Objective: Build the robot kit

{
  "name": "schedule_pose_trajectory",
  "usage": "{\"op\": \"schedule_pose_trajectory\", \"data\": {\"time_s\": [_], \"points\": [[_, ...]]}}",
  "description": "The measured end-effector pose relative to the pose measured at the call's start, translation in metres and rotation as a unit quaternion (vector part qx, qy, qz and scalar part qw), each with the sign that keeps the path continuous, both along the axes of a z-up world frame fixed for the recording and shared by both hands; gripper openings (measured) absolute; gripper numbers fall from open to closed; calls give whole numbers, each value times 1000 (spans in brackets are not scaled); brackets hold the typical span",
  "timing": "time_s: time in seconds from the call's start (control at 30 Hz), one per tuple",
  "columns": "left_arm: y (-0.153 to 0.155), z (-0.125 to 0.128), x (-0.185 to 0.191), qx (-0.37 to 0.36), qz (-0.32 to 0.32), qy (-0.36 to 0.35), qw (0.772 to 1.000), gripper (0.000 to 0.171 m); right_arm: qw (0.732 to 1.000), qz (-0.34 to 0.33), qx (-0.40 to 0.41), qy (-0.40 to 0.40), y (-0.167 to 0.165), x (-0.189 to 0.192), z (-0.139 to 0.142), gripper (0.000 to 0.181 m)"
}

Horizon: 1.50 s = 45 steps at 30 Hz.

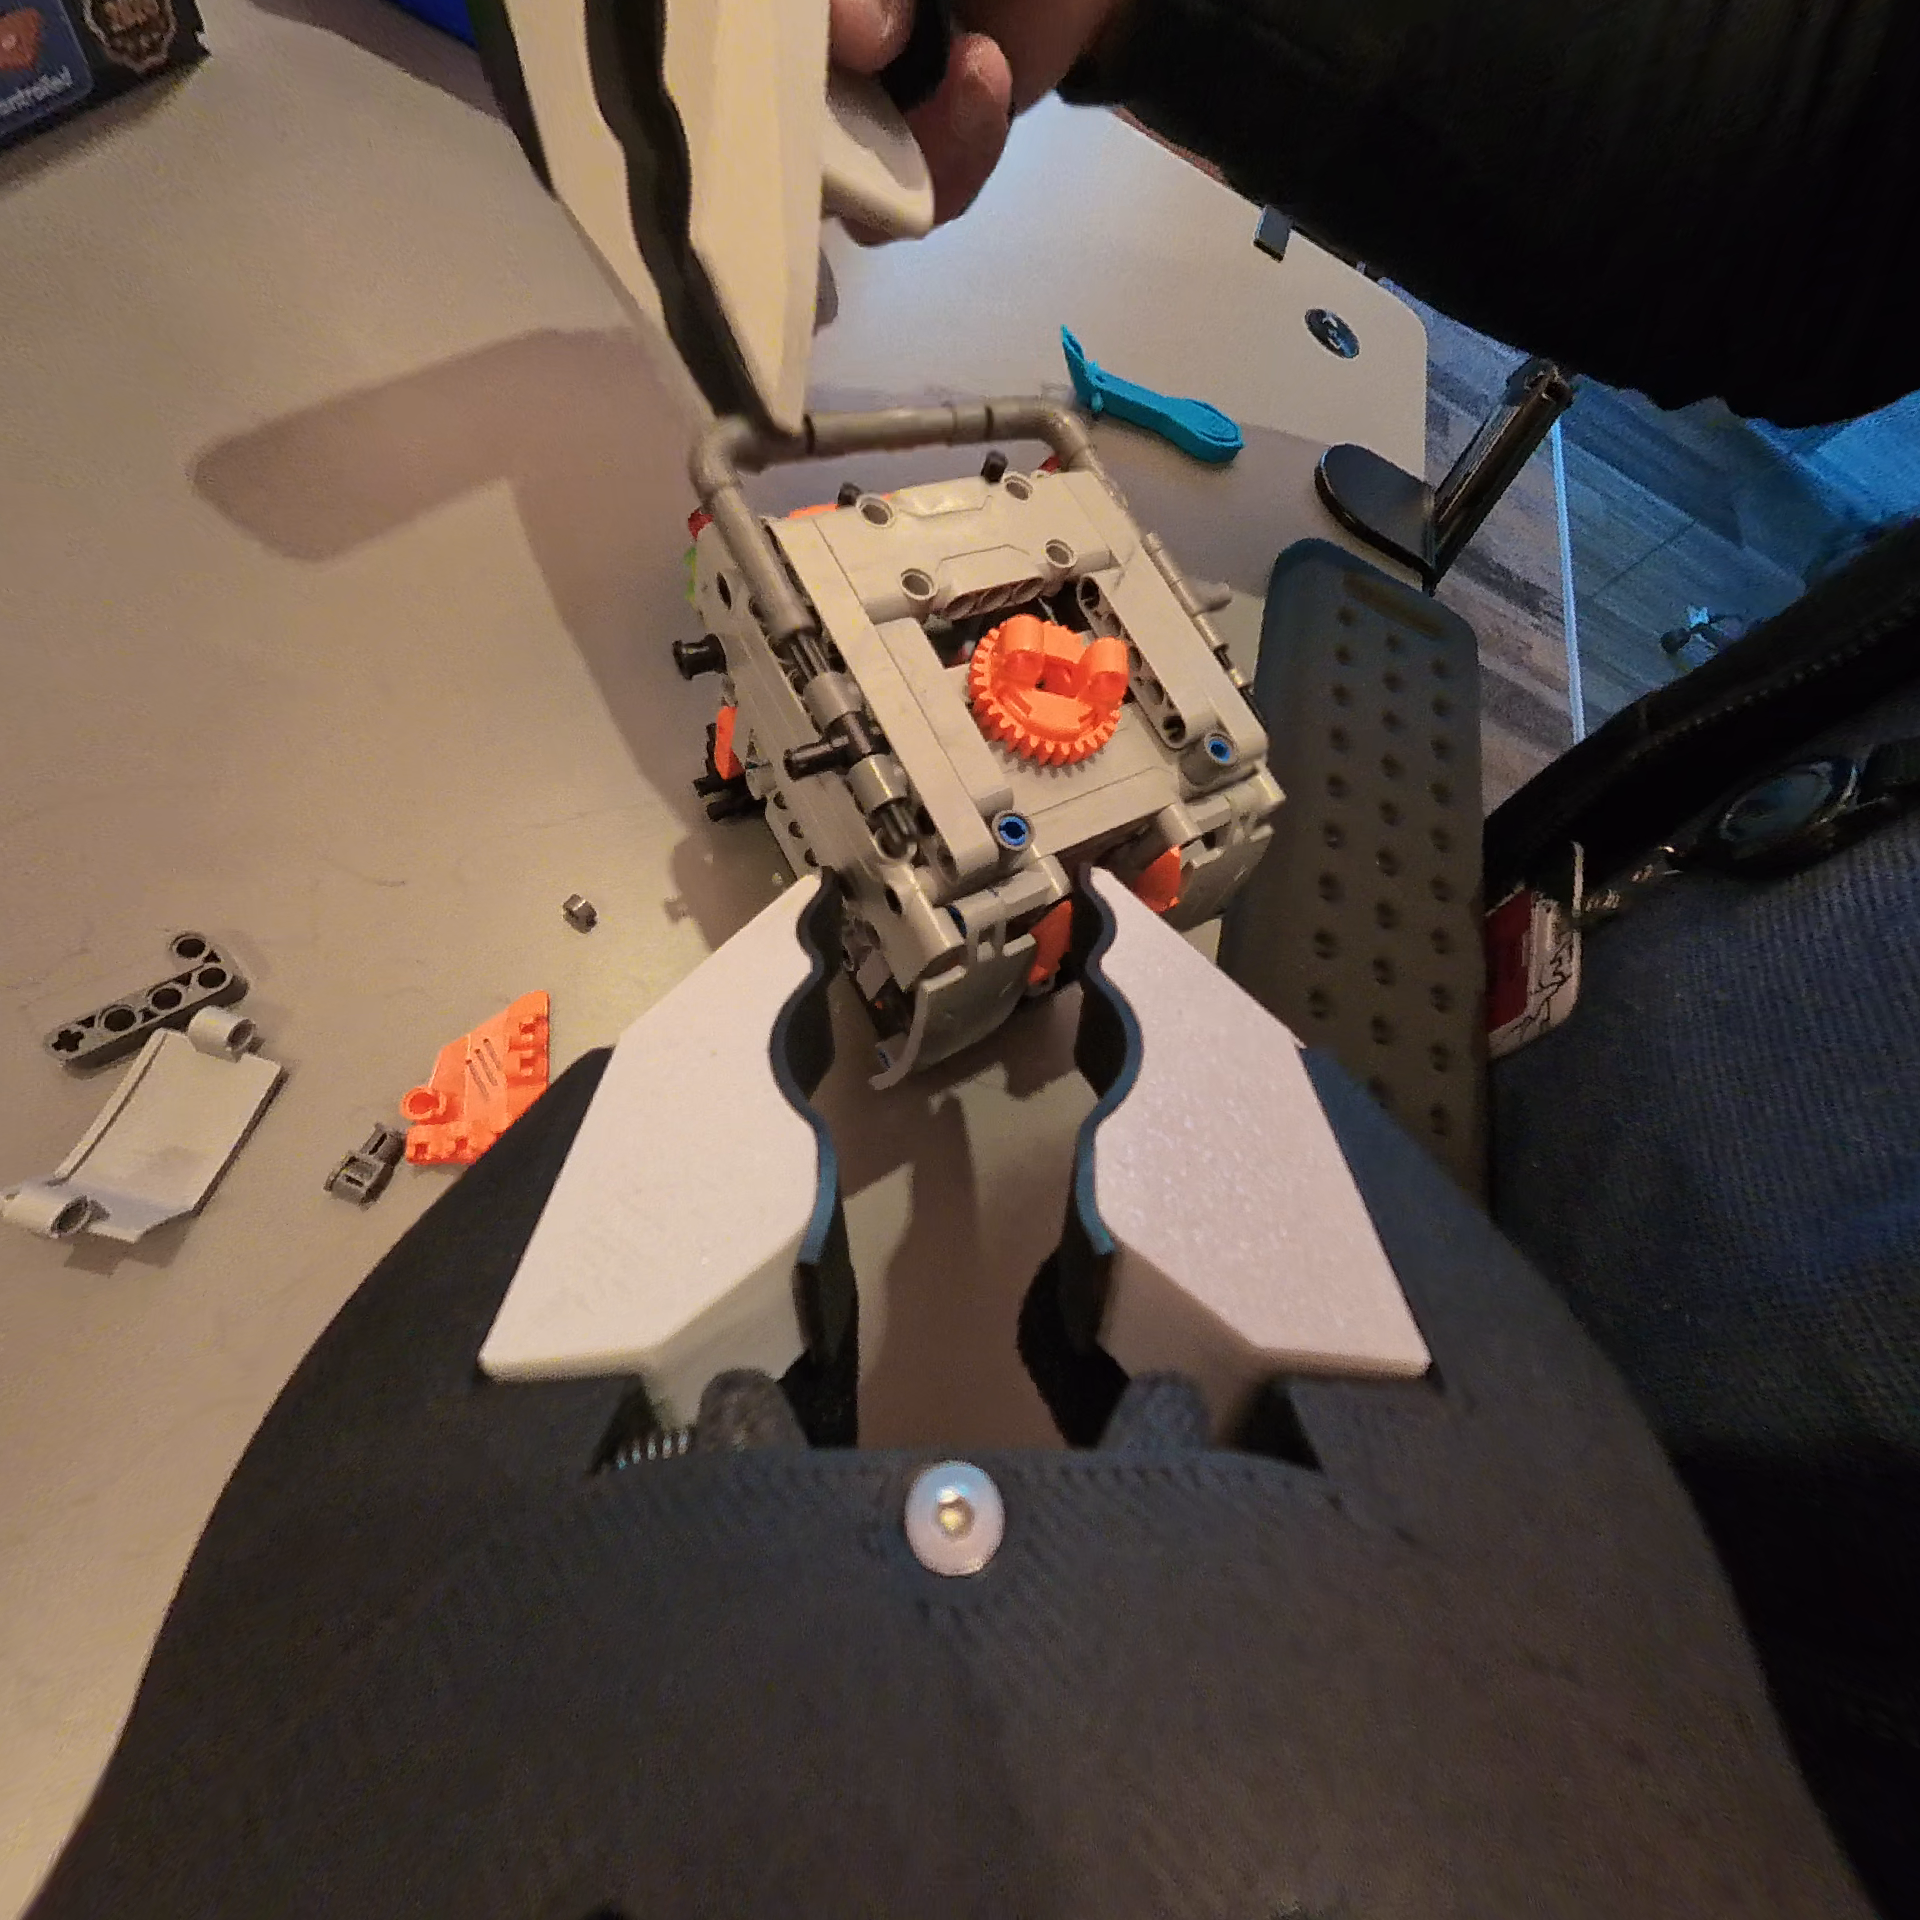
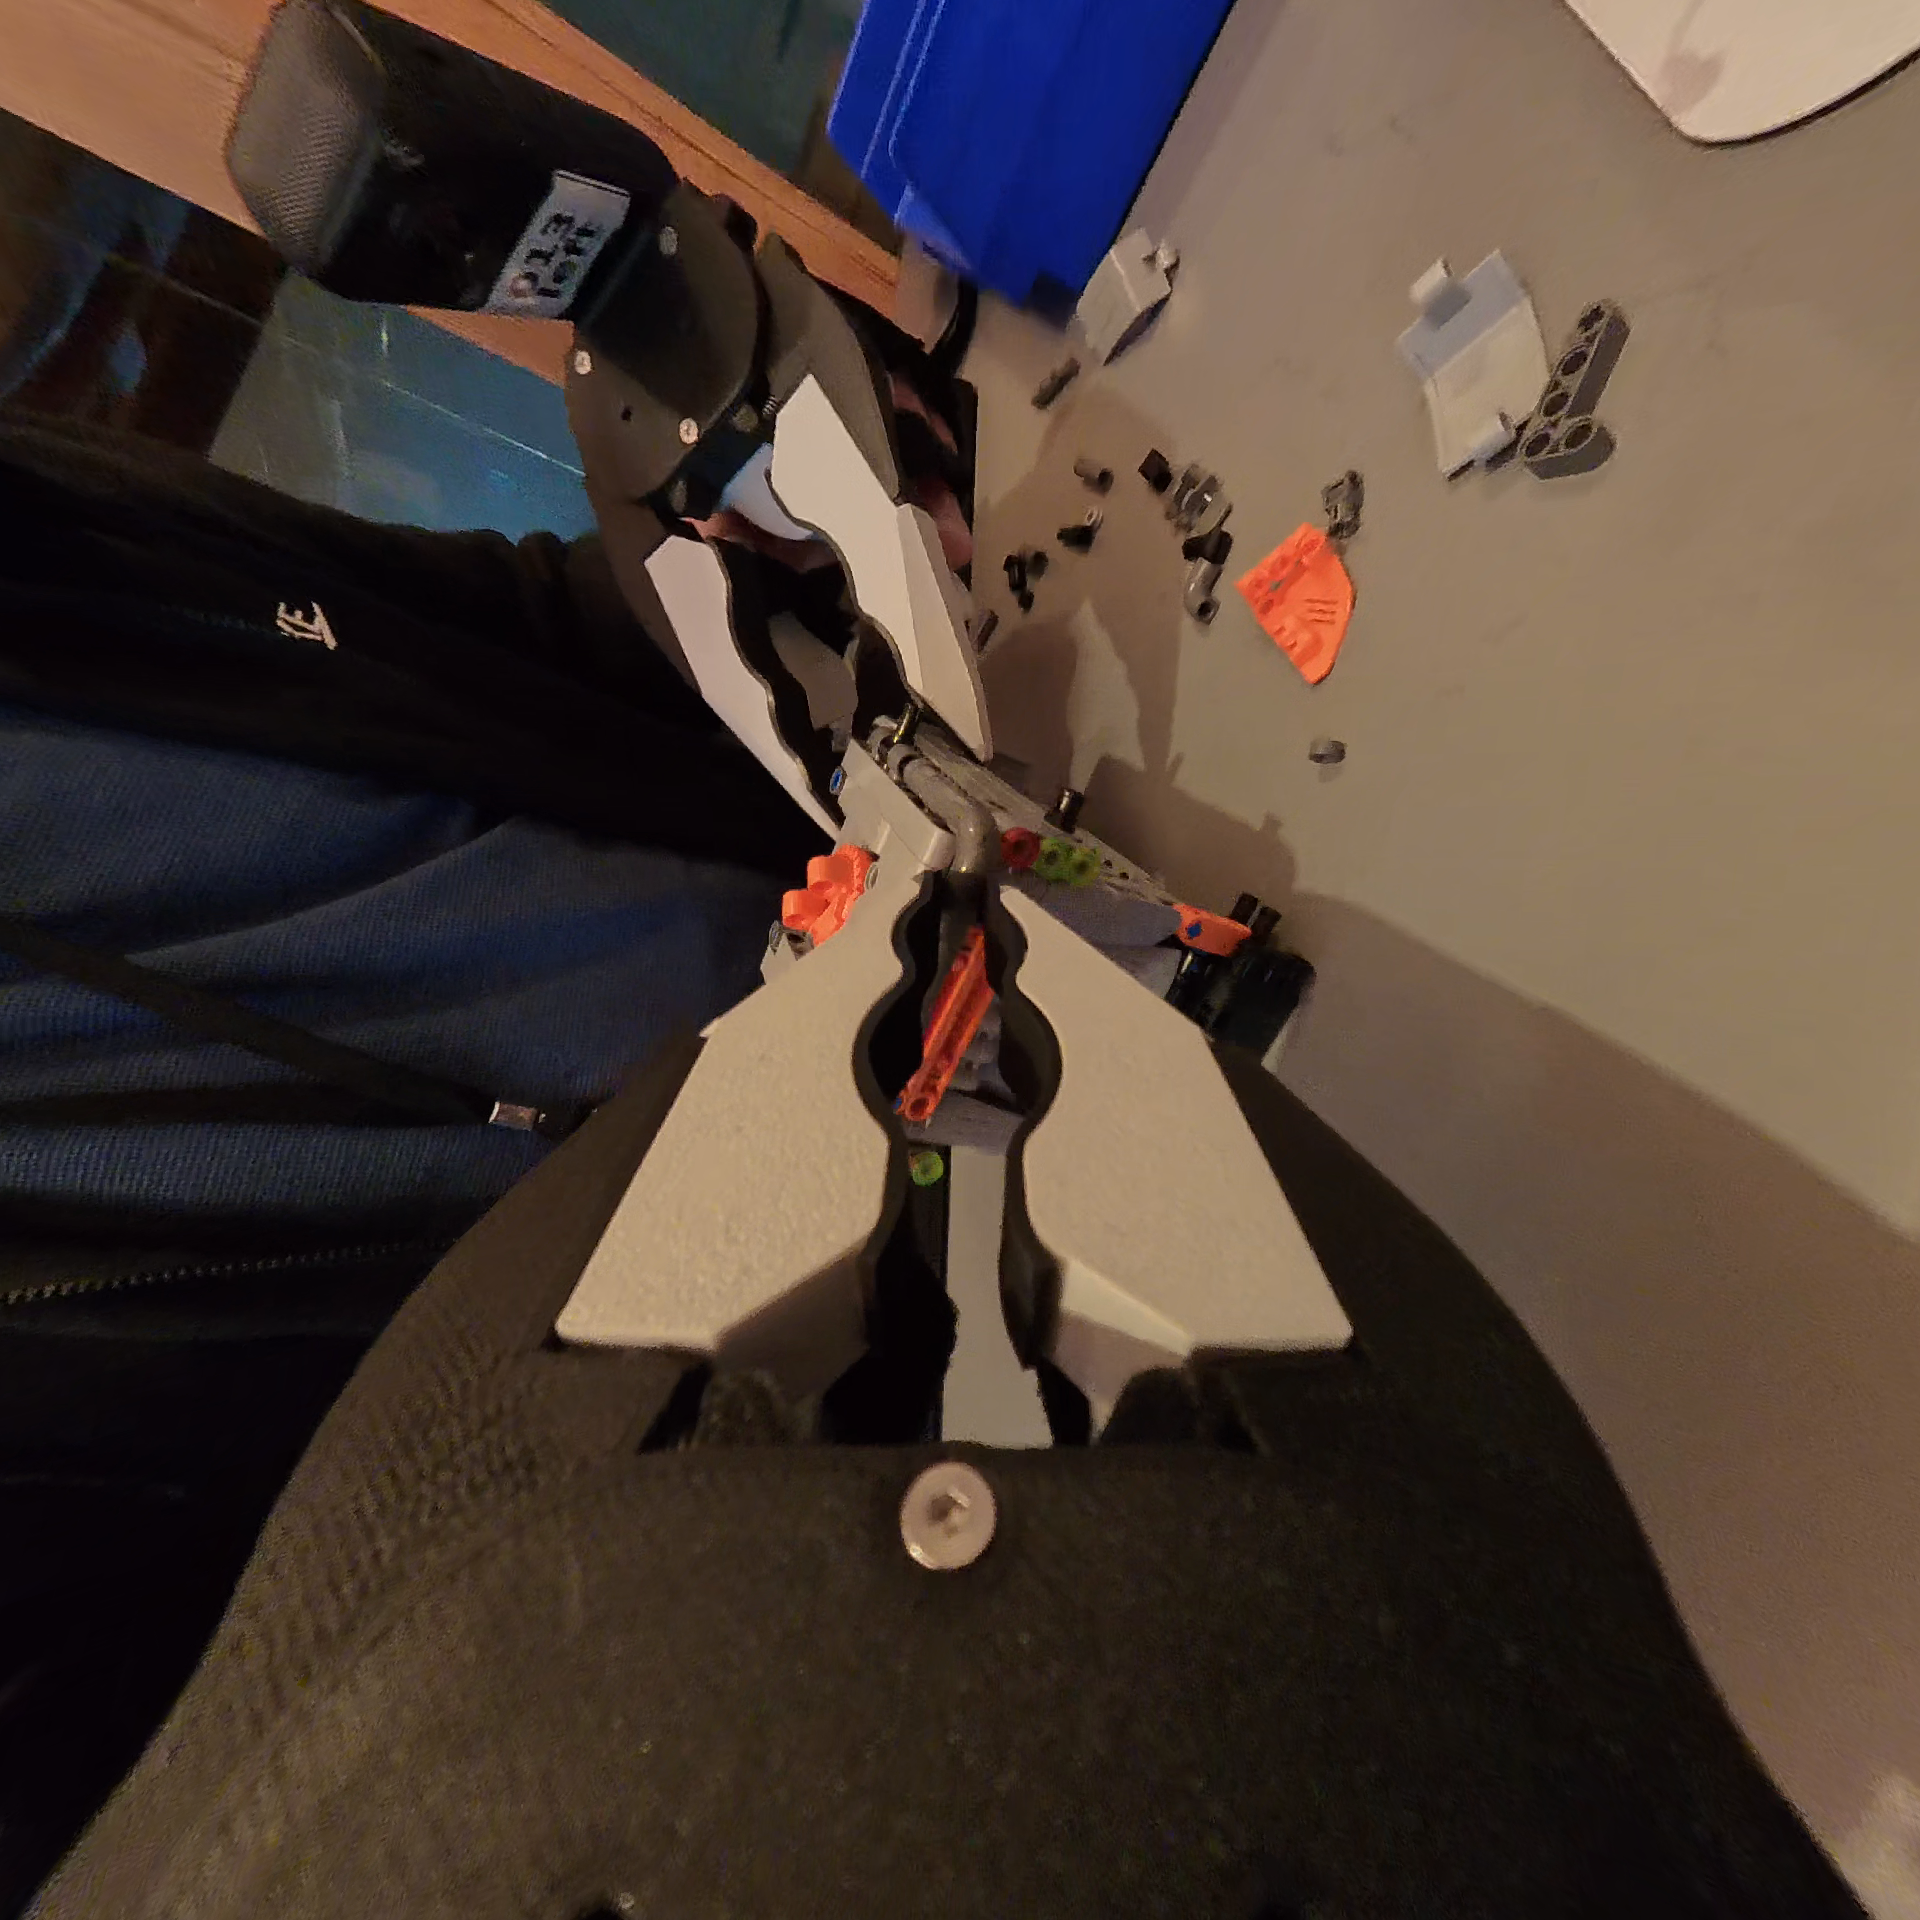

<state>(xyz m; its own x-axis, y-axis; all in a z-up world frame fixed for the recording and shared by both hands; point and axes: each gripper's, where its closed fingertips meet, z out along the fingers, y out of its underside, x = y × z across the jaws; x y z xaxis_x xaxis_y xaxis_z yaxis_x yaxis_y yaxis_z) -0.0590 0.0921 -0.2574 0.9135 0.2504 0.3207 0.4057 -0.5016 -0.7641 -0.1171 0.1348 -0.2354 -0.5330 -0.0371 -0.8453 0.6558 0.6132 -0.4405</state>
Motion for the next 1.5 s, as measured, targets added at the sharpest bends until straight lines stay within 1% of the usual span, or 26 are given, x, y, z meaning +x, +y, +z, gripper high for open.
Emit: {"op": "schedule_pose_trajectory", "data": {"time_s": [0.1, 0.2, 0.43, 0.53, 0.57, 0.7, 0.83, 0.93, 1.0, 1.07, 1.13, 1.17, 1.2, 1.23, 1.27, 1.5], "points": [[2, -1, -1, -12, -7, 5, 1000, 42, 1000, 8, 20, 1, -5, 0, -1, 5], [2, 0, -1, -12, -11, 3, 1000, 42, 999, 18, 36, -7, -4, 2, -2, 5], [4, -1, -1, -15, -14, 1, 1000, 43, 998, 14, 58, -5, -2, 3, -3, 6], [5, 0, -3, -12, -5, -1, 1000, 42, 999, -11, 44, -2, 2, -3, 2, 14], [4, 0, -3, -13, -4, -3, 1000, 42, 999, -18, 42, 2, 5, -3, 3, 14], [2, 8, -3, -5, 7, -3, 1000, 51, 998, -40, 42, 12, 22, 5, 5, 18], [2, 19, -1, -1, 22, 15, 1000, 61, 997, -57, 45, 10, 39, 23, 2, 15], [7, 23, 2, -2, 42, 37, 998, 72, 996, -80, 39, 5, 48, 34, 0, 15], [12, 20, 5, -10, 62, 43, 997, 84, 995, -94, 29, 9, 51, 40, -1, 10], [16, 14, 6, -31, 81, 70, 994, 96, 994, -106, 22, 6, 50, 45, -2, 8], [22, 8, 7, -47, 93, 85, 991, 98, 993, -117, 13, 9, 49, 46, -3, 8], [28, 6, 12, -45, 88, 78, 992, 96, 993, -120, 13, 11, 48, 47, -4, 8], [31, 4, 13, -45, 91, 73, 992, 99, 992, -124, 12, 12, 48, 47, -4, 7], [34, 3, 14, -41, 92, 69, 993, 100, 992, -128, 9, 12, 49, 47, -3, 7], [37, 3, 17, -37, 86, 63, 994, 98, 991, -130, 7, 10, 49, 47, -3, 7], [32, 3, 15, -25, 83, 32, 996, 92, 989, -149, -10, -10, 49, 46, 0, 6]]}}
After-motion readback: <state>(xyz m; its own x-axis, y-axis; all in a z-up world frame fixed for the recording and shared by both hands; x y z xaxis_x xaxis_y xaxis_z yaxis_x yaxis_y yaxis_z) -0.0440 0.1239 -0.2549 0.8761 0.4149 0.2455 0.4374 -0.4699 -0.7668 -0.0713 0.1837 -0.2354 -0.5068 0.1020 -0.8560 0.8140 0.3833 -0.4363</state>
